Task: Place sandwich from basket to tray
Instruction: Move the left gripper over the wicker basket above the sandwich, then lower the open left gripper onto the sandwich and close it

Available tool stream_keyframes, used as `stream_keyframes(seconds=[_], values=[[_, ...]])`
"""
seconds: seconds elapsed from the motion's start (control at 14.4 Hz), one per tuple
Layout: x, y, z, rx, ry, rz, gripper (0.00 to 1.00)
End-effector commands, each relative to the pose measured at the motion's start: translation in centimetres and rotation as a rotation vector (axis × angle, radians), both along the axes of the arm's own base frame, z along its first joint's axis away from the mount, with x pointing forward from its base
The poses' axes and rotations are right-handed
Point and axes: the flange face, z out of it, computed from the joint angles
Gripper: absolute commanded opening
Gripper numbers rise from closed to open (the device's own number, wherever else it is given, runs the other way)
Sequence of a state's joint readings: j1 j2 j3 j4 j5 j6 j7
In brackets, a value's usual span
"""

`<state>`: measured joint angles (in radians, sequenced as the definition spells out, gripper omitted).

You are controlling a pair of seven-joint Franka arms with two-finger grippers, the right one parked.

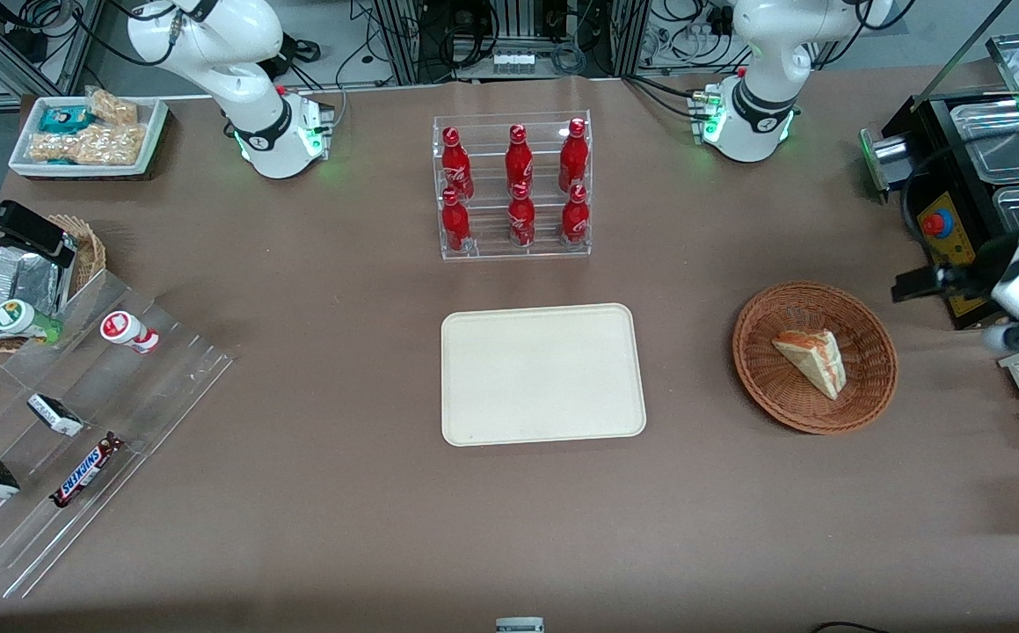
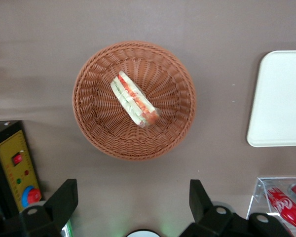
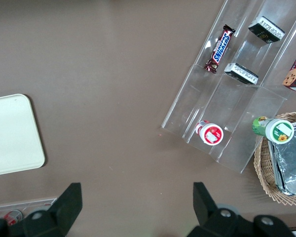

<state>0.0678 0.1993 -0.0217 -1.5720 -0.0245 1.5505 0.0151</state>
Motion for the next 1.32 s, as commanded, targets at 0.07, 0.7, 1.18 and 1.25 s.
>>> stream_keyframes(seconds=[0.07, 0.7, 1.18, 1.25], values=[[-1.5, 0.1, -6.6, 0.015, 0.006, 0.013, 1.00], [-5.2, -0.5, -17.5, 0.119, -0.115, 0.648, 1.00], [-7.0, -0.7, -23.6, 0.122, -0.146, 0.837, 1.00], [-6.8, -0.7, -23.9, 0.120, -0.156, 0.864, 0.85]])
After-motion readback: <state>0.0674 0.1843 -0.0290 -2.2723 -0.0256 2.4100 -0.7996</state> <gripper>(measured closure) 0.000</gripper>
